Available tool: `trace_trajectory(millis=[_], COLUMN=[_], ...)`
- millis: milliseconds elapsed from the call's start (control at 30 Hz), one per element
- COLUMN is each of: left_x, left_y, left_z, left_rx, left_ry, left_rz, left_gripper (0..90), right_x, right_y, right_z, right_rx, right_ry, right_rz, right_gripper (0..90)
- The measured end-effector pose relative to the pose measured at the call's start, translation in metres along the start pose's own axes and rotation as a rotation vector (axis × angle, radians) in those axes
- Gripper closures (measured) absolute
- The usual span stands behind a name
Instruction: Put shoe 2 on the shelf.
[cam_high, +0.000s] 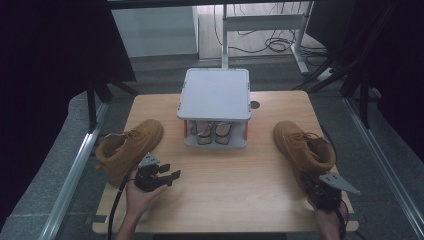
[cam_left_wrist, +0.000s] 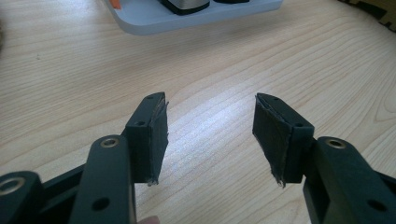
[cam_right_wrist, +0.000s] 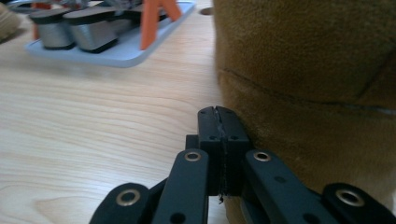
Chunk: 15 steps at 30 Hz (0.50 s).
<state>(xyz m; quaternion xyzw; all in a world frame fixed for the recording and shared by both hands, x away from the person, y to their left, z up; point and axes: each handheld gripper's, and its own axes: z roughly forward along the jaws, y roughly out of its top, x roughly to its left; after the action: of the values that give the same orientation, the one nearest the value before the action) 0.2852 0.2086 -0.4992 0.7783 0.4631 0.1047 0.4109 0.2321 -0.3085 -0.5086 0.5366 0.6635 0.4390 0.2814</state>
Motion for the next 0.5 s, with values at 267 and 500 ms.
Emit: trace_trajectory(millis=[267,500], left_x=[0.0,0.001], left_y=[0.0,0.0], left_z=[0.0,0.0], left_rx=[0.003,0.004], left_ry=[0.002,0.008], left_rz=[0.0,-0.002], left_gripper=[44.9,44.6], right_x=[-0.023,-0.03], right_y=[-0.001,-0.003], right_z=[-0.01,-0.011], right_rx=[-0.013,-0.028], right_ry=[-0.059,-0.081], right_rz=[0.066,0.089], right_gripper=[89.9,89.8])
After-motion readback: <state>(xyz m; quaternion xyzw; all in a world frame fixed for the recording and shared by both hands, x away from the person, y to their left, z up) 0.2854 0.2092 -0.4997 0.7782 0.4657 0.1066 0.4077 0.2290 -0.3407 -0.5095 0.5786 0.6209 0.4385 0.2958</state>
